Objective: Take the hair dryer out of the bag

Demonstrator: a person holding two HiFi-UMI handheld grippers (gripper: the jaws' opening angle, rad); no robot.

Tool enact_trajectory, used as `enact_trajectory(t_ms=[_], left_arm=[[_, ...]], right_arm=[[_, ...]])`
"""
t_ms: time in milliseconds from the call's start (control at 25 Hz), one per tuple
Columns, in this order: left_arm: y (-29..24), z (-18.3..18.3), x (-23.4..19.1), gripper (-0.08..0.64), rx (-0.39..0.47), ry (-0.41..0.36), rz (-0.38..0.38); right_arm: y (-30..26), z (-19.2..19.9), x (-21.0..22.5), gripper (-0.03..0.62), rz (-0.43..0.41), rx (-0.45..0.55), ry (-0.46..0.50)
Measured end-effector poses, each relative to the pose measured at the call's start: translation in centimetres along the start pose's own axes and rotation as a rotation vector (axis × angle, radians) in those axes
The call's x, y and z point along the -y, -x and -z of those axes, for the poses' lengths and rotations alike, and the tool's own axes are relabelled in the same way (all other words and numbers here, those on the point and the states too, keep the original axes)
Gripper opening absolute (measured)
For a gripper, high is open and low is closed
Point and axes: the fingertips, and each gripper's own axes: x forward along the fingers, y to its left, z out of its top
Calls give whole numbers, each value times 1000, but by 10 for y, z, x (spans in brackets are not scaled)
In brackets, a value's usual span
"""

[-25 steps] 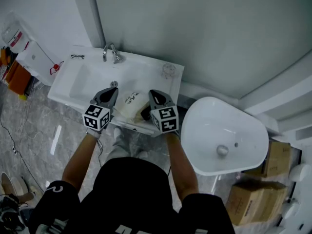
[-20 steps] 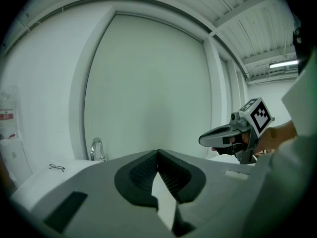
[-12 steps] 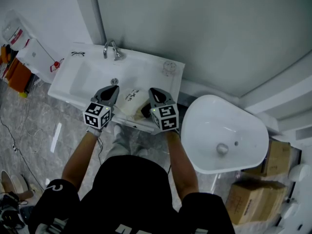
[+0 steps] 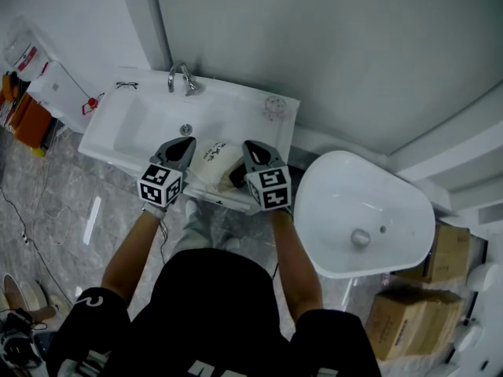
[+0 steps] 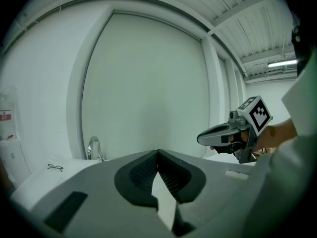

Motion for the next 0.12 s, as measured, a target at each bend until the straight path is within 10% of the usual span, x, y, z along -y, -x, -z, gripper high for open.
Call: enact_trajectory(t_ms=[120], left_arm=[[1,1,-1,-2,-1,3,0]], right_arm=[[-1,0,-1,-3,-2,-6,6]])
